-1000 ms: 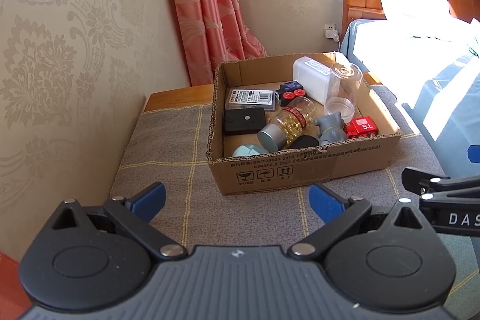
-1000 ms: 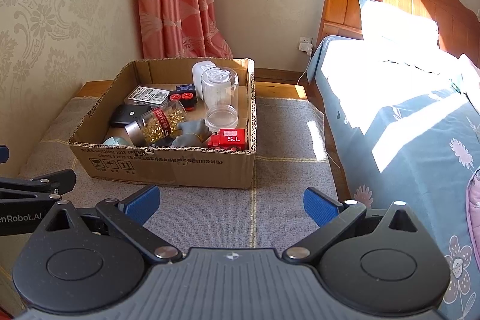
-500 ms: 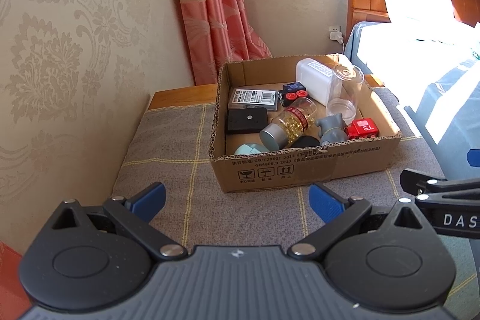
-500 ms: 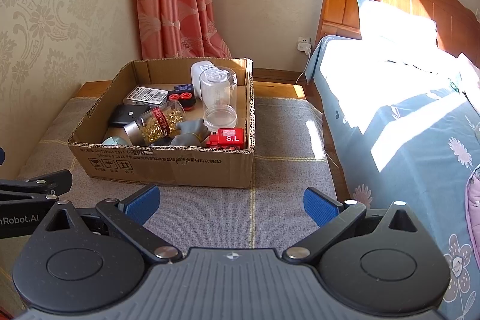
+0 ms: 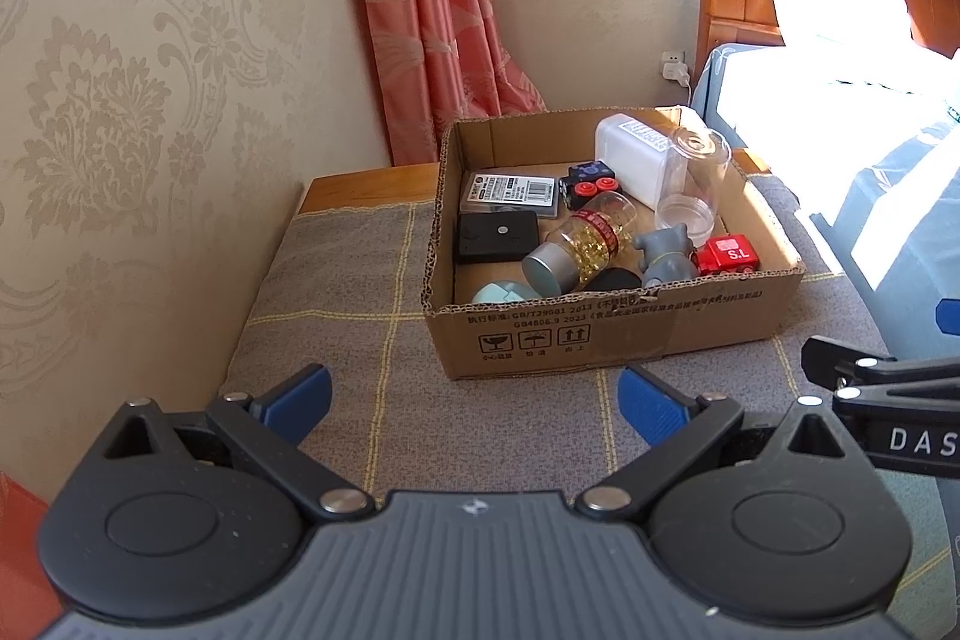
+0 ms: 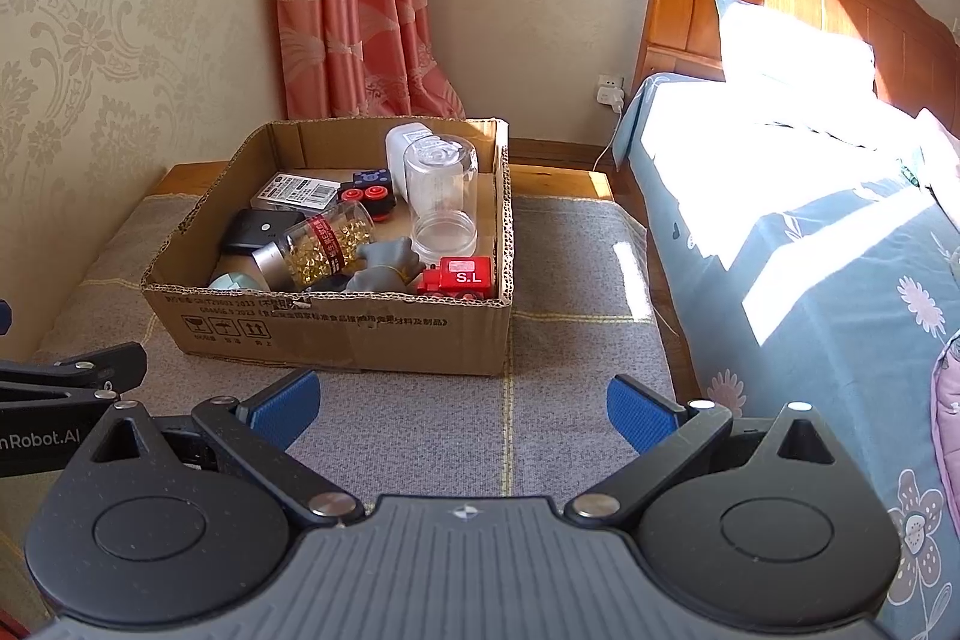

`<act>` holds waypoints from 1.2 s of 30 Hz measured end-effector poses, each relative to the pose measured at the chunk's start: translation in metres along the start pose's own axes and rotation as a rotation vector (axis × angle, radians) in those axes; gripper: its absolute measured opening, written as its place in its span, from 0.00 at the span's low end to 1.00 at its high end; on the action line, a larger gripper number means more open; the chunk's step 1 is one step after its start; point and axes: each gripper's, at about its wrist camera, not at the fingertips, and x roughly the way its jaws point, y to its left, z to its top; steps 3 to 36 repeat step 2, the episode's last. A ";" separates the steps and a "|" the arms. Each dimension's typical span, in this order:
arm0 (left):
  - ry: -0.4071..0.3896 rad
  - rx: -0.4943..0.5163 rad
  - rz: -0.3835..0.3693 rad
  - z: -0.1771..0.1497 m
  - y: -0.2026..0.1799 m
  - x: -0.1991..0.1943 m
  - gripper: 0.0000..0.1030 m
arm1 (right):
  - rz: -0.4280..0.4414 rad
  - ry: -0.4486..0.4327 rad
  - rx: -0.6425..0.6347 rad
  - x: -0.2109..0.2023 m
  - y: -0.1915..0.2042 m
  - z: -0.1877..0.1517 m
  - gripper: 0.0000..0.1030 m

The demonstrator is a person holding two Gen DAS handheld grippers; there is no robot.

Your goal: Organize rigid objects

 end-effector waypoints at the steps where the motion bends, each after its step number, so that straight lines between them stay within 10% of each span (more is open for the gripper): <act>1: 0.000 -0.001 0.000 0.000 0.000 0.000 0.98 | 0.001 0.000 -0.001 0.000 0.000 0.000 1.00; 36: 0.000 -0.002 0.000 0.000 0.000 0.000 0.98 | 0.001 0.000 0.000 0.000 0.000 0.000 1.00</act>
